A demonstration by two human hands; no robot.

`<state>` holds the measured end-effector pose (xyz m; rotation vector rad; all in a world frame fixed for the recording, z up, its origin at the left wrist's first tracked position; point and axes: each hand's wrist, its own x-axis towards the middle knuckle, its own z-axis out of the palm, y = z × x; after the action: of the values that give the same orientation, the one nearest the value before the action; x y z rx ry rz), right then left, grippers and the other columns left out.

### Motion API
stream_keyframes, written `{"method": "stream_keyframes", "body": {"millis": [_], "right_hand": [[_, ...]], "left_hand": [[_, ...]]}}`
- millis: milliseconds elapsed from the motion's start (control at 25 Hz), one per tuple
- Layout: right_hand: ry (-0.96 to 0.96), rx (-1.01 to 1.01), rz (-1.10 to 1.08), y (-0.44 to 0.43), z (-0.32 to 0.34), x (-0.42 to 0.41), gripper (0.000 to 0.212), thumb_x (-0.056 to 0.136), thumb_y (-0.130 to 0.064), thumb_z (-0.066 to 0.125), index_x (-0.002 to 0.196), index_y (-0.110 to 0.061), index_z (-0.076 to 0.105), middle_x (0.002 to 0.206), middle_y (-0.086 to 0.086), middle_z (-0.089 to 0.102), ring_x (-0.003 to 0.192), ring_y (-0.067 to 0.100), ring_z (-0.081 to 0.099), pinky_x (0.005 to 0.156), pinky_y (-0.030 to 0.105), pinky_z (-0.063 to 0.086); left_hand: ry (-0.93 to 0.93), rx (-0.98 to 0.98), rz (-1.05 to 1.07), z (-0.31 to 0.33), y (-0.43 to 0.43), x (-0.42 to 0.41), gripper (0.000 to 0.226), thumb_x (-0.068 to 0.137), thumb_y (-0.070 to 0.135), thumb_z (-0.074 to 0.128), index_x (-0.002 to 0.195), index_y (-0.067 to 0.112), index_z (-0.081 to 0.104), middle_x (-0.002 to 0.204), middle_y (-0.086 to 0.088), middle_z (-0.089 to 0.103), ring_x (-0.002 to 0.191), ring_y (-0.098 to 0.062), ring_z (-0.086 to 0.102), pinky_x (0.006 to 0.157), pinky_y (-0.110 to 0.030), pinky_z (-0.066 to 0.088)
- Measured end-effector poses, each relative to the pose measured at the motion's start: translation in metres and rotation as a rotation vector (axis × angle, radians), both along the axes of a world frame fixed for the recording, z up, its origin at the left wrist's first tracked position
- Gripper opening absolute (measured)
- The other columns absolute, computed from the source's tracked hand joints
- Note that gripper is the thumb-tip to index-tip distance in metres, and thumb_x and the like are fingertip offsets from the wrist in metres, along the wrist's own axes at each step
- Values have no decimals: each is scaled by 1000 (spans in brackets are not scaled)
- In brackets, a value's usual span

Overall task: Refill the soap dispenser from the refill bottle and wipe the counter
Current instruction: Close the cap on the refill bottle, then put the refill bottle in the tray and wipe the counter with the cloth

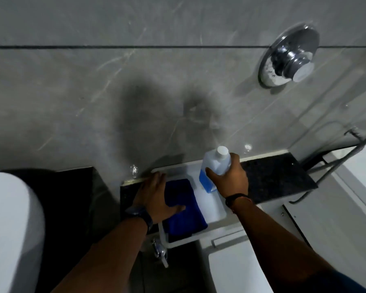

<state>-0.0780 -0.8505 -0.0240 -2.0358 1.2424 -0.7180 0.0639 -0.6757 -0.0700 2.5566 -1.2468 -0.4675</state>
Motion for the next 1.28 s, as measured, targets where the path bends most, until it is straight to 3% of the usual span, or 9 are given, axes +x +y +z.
{"method": "stream_keyframes", "body": {"millis": [120,440,520,600,640,760,840,1040,1280], "right_hand": [[-65,11,-34,-22,-35,14,67,62,-43,83,114,-23,46,108,7,65,91,29,62,69,29,45],[-57,-29,-115,-39,-77,37,85,60,-53,82,127,-18,43,121,10,59,107,31,57,81,37,48],[-44,-170,-284,-20,-81,36,92,61,-60,78,127,-6,44,121,16,55,111,33,51,90,41,44],[-2,-309,-408,11,-90,35,76,71,-62,66,114,-1,51,106,20,56,100,36,53,86,39,40],[59,-282,-389,27,-96,35,71,74,-63,60,110,-2,52,101,19,57,95,35,54,83,37,39],[388,122,-121,58,-117,40,65,75,-66,57,112,-12,50,105,10,58,96,29,55,82,39,47],[537,214,28,57,-130,44,55,78,-61,60,106,-15,51,103,8,60,93,27,56,80,39,49],[444,415,172,41,-124,60,29,84,-34,64,101,-11,63,104,14,69,86,25,61,77,31,46],[364,190,336,73,-57,53,38,87,-38,60,116,-16,51,103,13,68,91,34,63,72,32,43]], "left_hand": [[-58,41,-18,-34,-8,15,128,55,95,30,149,16,-4,160,-6,-9,147,-24,-5,119,-38,6],[-127,-14,-61,-76,-2,26,108,71,78,30,149,11,-4,158,-8,-14,146,-23,-8,118,-34,3],[-141,-35,-63,-78,-1,25,103,74,75,29,149,11,-2,159,-8,-11,147,-22,-6,118,-34,5],[-145,-34,-68,-78,0,26,98,77,72,29,149,12,-1,159,-8,-9,147,-22,-4,118,-34,4],[-147,-33,-70,-78,-1,27,96,78,69,29,149,11,0,159,-8,-8,147,-22,-4,117,-33,3],[-170,-24,-87,-77,-2,31,92,80,65,27,149,9,3,159,-9,-7,147,-24,-3,115,-32,-2],[-179,-12,-110,-76,-2,34,91,82,65,27,149,9,2,159,-11,-8,147,-24,-4,114,-32,-6],[-205,-56,-131,-59,4,33,92,81,69,30,149,12,5,160,-10,1,147,-25,4,114,-32,-2],[-217,-151,-121,20,43,21,91,79,69,37,148,15,15,158,-7,16,146,-23,11,117,-37,13]]}}
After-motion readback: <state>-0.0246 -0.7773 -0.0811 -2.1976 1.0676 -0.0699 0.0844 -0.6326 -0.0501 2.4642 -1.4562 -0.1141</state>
